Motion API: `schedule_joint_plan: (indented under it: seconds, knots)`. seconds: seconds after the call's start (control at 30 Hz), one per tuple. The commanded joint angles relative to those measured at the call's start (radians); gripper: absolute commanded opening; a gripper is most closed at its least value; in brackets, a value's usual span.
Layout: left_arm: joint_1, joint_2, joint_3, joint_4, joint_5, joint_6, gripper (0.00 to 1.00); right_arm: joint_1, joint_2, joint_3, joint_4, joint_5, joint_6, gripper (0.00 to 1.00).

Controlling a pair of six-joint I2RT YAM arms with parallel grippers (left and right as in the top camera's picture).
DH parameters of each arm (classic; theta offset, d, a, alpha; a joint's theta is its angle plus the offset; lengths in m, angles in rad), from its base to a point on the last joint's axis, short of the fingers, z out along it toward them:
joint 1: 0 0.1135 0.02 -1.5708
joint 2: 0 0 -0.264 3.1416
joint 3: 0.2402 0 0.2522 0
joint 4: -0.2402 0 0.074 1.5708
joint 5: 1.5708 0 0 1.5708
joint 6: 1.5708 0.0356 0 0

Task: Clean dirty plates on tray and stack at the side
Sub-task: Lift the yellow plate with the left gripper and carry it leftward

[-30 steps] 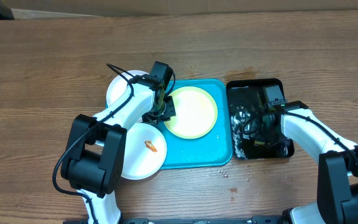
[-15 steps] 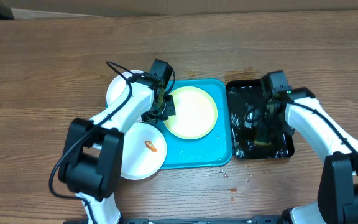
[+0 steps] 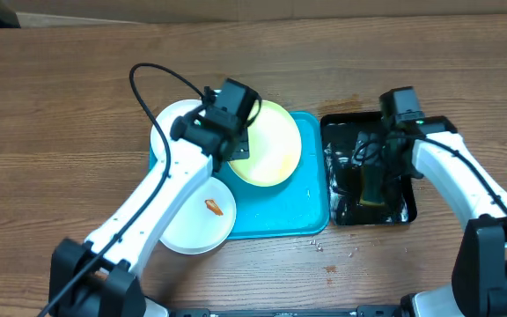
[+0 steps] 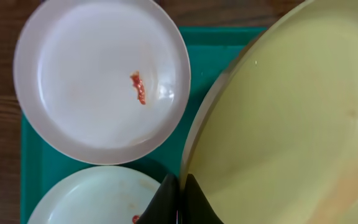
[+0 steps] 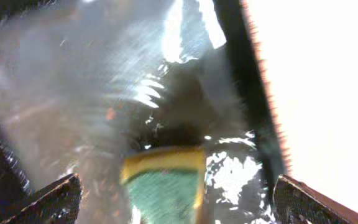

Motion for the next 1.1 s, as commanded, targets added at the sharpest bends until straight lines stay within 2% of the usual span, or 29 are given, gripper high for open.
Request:
schedule_joint_plan:
  seconds: [0.0, 0.13, 0.37, 0.43, 0.5, 0.6, 0.8, 0.9, 1.07]
  knots:
    - [-0.070, -0.026, 0.023, -0.003, -0.200, 0.018, 0.04, -0.074, -0.016, 0.026, 0.022, 0.002, 0.044, 1.00]
    - [-0.125, -0.025, 0.023, 0.019, -0.226, -0.007, 0.04, -0.161, -0.016, 0.026, 0.015, -0.113, 0.043, 1.00]
    - [-0.130, -0.025, 0.023, 0.154, -0.063, -0.050, 0.04, -0.262, -0.016, 0.026, -0.061, -0.171, 0.043, 1.00]
    - [-0.128, -0.024, 0.023, 0.233, 0.015, -0.050, 0.04, -0.274, -0.016, 0.026, -0.054, -0.171, 0.043, 1.00]
    - [-0.143, -0.014, 0.023, 0.315, 0.032, -0.048, 0.04, -0.278, -0.016, 0.026, -0.048, -0.171, 0.043, 1.00]
    - [-0.177, 0.015, 0.023, 0.440, 0.001, -0.045, 0.04, -0.278, -0.016, 0.026, -0.047, -0.171, 0.043, 1.00]
    - [-0.230, 0.106, 0.023, 0.596, -0.043, -0.027, 0.04, -0.278, -0.016, 0.026, -0.047, -0.171, 0.043, 1.00]
    - [-0.256, 0.150, 0.023, 0.660, -0.083, 0.032, 0.04, -0.278, -0.016, 0.026, -0.047, -0.171, 0.043, 1.00]
    - [-0.316, 0.189, 0.023, 0.755, -0.267, 0.155, 0.04, -0.278, -0.016, 0.026, -0.047, -0.171, 0.043, 1.00]
